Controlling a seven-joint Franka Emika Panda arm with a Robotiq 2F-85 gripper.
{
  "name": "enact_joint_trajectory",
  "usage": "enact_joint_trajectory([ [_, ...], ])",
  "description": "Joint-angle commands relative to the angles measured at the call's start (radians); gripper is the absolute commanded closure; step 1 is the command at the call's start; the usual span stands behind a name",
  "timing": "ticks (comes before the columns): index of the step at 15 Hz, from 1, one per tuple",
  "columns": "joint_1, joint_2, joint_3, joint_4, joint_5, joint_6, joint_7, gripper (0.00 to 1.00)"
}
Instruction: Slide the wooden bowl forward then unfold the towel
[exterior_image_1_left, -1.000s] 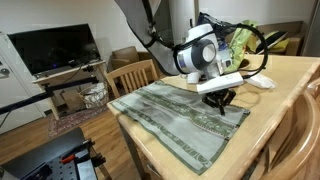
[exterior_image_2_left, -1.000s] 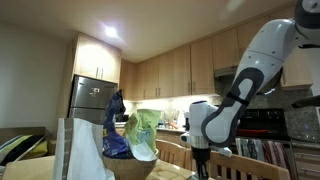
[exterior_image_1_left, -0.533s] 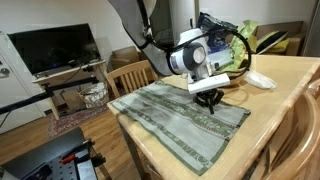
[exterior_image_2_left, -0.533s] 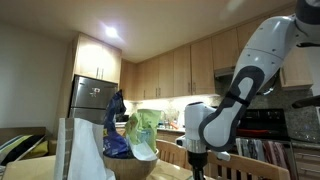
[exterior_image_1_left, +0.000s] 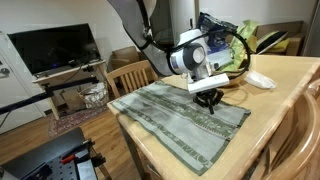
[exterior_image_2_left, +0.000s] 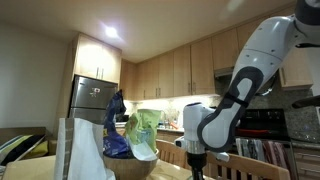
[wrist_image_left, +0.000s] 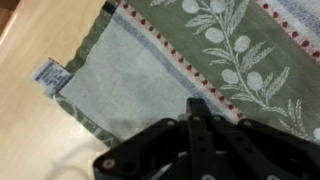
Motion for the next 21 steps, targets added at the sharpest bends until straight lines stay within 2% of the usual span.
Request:
enact_joint_trajectory([
  [1, 0.011, 0.035, -0.015, 0.067, 0.003, -0.049, 0.027, 0.97],
  [11, -0.006, 0.090, -0.006, 0.174, 0.021, -0.115, 0.019, 0.97],
  [21, 0.013, 0.023, -0.024, 0.070, -0.022, -0.110, 0.013, 0.96],
])
